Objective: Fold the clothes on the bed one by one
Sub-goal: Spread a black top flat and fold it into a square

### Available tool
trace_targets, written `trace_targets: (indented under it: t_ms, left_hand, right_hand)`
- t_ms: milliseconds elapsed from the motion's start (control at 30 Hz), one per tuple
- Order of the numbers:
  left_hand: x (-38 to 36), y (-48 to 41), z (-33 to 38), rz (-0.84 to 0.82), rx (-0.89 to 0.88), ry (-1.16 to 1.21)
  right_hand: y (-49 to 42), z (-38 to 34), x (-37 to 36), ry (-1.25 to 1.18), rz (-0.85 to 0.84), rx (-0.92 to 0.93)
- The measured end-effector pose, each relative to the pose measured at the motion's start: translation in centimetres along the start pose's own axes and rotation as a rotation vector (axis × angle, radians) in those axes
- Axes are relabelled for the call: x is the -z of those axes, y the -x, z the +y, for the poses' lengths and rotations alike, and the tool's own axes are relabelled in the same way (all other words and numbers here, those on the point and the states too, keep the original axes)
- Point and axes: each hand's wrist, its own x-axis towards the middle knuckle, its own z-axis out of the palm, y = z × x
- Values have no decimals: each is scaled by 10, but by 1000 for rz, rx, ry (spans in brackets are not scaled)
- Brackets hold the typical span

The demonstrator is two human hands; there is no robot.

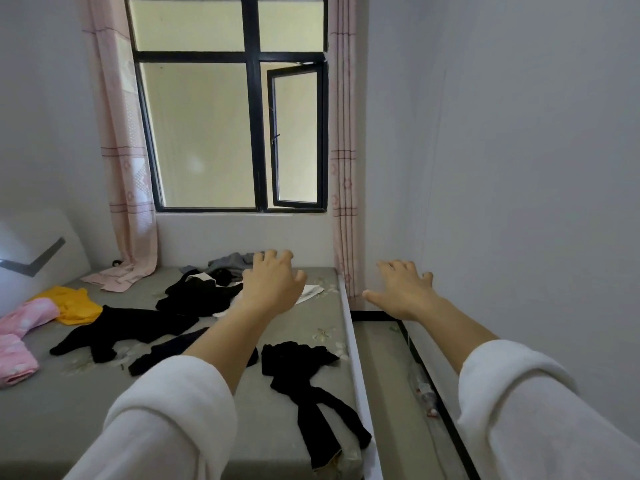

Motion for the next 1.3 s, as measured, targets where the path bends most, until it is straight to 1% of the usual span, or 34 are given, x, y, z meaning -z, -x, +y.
trace_targets:
  t_ms: [67,333,500,567,767,867,1067,1233,1300]
  left_hand:
    - [-31,-16,12,14,7,63]
    - [-148,-91,30,-115,68,87]
    - [-220,-155,13,-123,92,151]
    - [-248,-184,-1,-158,122,143]
    - [-325,-250,-20,-317,276,156]
    - [-362,-271,-23,-356,323,153]
    - [-442,-301,-30,-426,475,129]
    - [-527,-343,-18,-431,731,150]
    - [-558,-354,-8,-467,861,182]
  right_hand:
    - [-21,18,-18,-32,-23,-3]
    - [-112,74,-116,-56,-133,21]
    - [-195,102,-175,-93,-169,13]
    - [-229,112,-196,-115,-196,3]
    - [-322,137,-248,-124,-303,20]
    - [-363,143,-277,-139,-370,54]
    - [-446,155,-352,-158,-562,164]
    - [-536,181,-431,-150,-677,327]
    - [-564,194,-456,-151,-730,371]
